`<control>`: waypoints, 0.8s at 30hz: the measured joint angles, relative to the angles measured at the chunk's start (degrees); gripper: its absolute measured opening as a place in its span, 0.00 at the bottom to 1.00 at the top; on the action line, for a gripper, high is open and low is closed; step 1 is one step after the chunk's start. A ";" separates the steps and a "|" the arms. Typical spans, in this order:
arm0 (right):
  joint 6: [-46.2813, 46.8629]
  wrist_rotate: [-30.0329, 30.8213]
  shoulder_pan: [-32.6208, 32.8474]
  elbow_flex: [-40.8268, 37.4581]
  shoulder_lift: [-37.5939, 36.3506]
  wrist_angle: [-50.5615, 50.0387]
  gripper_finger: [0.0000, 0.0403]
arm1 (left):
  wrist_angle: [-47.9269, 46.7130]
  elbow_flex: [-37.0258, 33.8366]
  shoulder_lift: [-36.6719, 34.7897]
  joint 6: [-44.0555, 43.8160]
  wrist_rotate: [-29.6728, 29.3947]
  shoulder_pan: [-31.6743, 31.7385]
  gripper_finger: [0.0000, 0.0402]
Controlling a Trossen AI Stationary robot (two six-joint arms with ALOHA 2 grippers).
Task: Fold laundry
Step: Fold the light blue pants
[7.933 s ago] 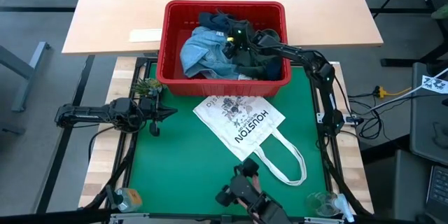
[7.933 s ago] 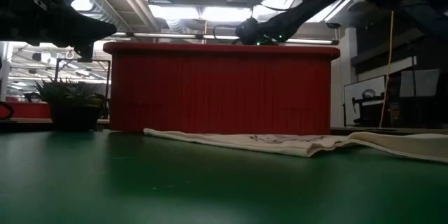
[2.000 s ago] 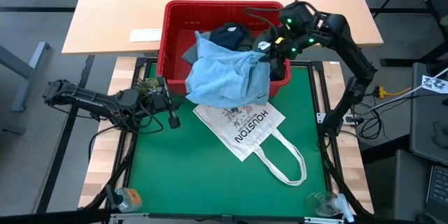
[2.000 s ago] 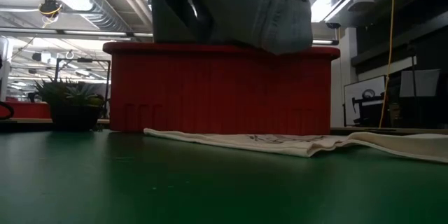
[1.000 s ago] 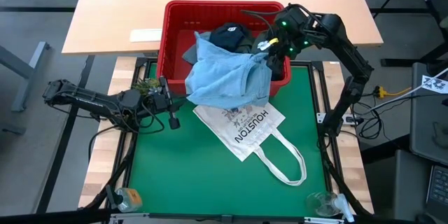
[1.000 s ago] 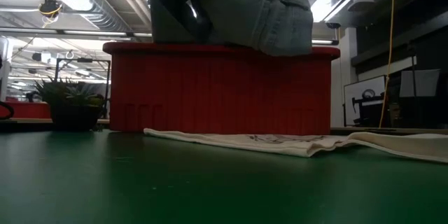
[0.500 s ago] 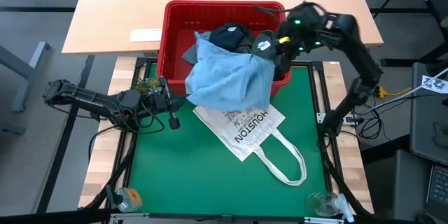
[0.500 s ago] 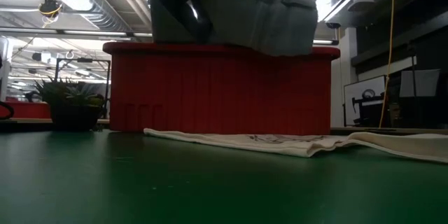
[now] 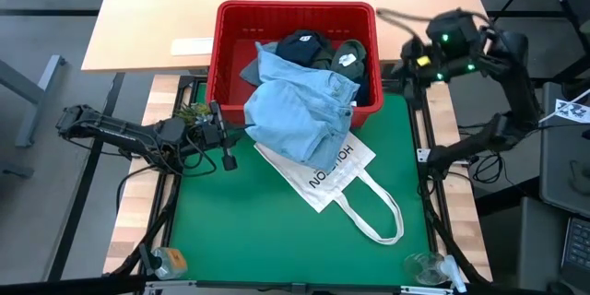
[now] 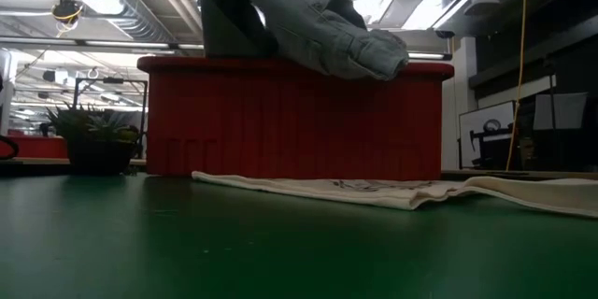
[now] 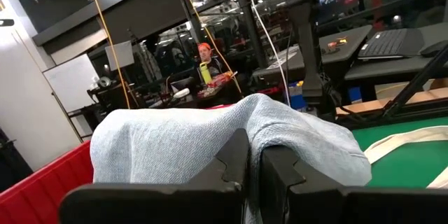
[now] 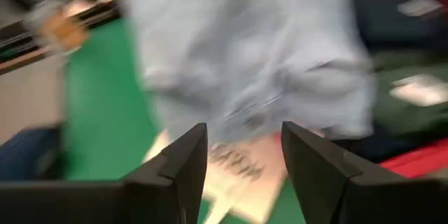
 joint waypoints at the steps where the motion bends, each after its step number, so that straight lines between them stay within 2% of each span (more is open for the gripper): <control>1: 0.08 -0.82 0.01 -3.73 -2.06 -0.01 0.45 | 0.00 0.00 0.00 -0.01 0.00 0.00 0.03; 4: 4.30 0.49 -0.02 -16.87 -9.53 3.42 0.45 | 0.00 0.00 0.00 0.00 0.00 0.00 0.03; 7: 11.48 0.54 -0.04 -32.52 -17.54 14.58 0.45 | 0.00 0.00 0.00 -0.02 0.00 0.00 0.03; 11: 20.67 -3.50 -0.04 -52.35 -26.61 32.79 0.45 | 0.02 0.00 0.02 -0.01 0.00 0.00 0.03; 14: 27.27 -7.85 -0.04 -64.34 -31.63 44.70 0.45 | 0.01 0.00 0.01 0.00 0.00 0.00 0.03; 19: 33.12 -13.48 0.40 -77.26 -34.92 55.12 0.45 | 0.02 0.00 0.01 -0.01 0.00 0.00 0.03; 24: 33.31 -9.50 5.54 -82.81 -34.08 59.77 0.45 | 0.02 0.00 0.00 -1.15 0.00 0.00 0.03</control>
